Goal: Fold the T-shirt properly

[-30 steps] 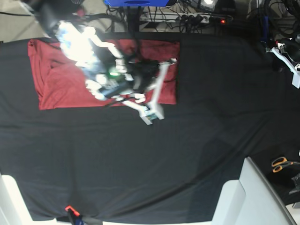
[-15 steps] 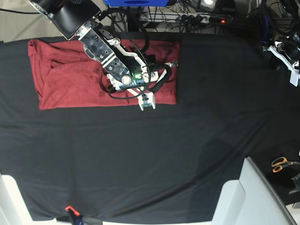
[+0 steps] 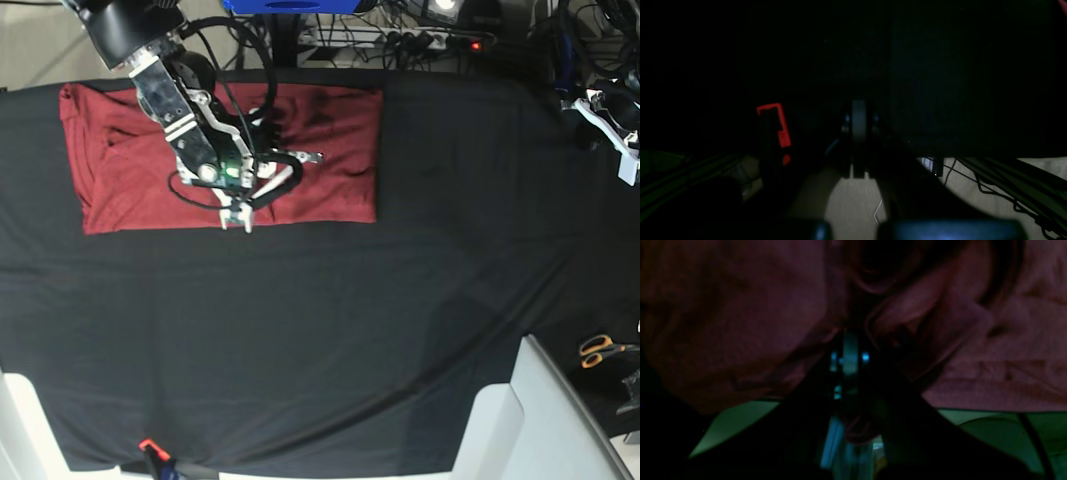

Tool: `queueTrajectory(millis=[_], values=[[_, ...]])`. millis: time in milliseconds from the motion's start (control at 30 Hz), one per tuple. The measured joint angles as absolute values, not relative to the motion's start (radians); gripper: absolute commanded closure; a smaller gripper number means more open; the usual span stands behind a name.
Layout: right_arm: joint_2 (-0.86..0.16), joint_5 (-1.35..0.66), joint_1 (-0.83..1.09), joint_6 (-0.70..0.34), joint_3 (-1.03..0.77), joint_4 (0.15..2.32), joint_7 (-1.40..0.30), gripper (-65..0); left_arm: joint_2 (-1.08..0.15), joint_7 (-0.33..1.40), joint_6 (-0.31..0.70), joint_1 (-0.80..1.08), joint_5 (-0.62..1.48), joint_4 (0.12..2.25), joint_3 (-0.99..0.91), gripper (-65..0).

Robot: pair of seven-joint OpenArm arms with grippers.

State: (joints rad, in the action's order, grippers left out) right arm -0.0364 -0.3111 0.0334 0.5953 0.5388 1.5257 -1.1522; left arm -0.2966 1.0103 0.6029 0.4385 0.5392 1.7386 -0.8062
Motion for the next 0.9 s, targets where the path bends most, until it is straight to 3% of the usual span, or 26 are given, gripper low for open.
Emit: queueTrajectory(millis=[367, 500, 700, 900], values=[[-0.102, -0.313, 0.107, 0.647, 0.532, 1.589, -1.154, -0.6, -0.302, 1.013, 0.604, 0.43, 0.532, 1.672, -0.808, 0.0], [-0.123, -0.31, 0.141, 0.647, 0.466, 1.6, -1.155, -0.6, -0.302, 1.01, 0.661, 0.419, 0.538, 1.636, -0.806, 0.0], [-0.148, -0.318, 0.144, 0.64, 0.463, 1.797, -1.158, -0.5, -0.3, 1.01, 0.672, 0.418, 0.539, 1.637, -0.806, 0.0], [-0.149, -0.313, 0.057, 0.624, 0.564, 1.789, -1.151, -0.2, -0.302, 1.01, 0.672, 0.418, 0.54, 1.637, -0.806, 0.0]])
